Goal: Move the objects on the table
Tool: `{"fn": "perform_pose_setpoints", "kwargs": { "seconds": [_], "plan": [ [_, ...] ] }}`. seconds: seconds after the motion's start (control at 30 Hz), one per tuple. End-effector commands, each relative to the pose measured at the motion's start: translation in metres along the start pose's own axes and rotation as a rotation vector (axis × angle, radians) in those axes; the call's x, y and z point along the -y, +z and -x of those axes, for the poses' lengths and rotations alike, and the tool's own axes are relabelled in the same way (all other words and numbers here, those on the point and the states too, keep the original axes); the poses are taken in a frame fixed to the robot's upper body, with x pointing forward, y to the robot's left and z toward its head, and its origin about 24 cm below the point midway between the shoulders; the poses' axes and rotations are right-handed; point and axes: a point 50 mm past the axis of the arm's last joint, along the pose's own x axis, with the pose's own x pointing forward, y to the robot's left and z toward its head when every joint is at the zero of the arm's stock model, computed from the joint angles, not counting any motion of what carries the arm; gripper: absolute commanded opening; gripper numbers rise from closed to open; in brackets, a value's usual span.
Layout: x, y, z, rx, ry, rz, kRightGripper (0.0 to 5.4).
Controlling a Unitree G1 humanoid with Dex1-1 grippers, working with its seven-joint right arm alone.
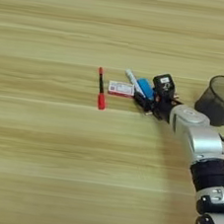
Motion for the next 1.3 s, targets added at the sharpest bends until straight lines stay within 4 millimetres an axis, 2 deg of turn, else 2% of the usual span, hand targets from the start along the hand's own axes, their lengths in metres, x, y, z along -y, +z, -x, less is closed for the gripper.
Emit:
{"fn": "perform_pose_setpoints", "kwargs": {
  "seconds": [0.03, 0.17, 0.37, 0.53, 0.73, 0.9, 1.07, 1.17, 1.3],
  "plan": [
    [0.006, 0.043, 0.005, 0.186, -0.026, 0.037, 4.02],
    [0.010, 0.048, 0.006, 0.225, -0.049, 0.018, 4.70],
    [0.007, 0.055, 0.010, 0.279, -0.030, 0.005, 5.38],
    [-0.001, 0.055, 0.012, 0.296, 0.013, 0.016, 5.38],
    [0.010, 0.058, 0.014, 0.305, -0.061, 0.051, 5.38],
    [0.007, 0.064, 0.019, 0.357, -0.053, 0.061, 5.38],
    [0.000, 0.080, 0.036, 0.488, -0.048, 0.089, 5.38],
    [-0.001, 0.096, 0.055, 0.594, -0.070, 0.101, 5.38],
    [0.014, 0.112, 0.080, 0.695, -0.155, 0.085, 5.38]
  ]
}}
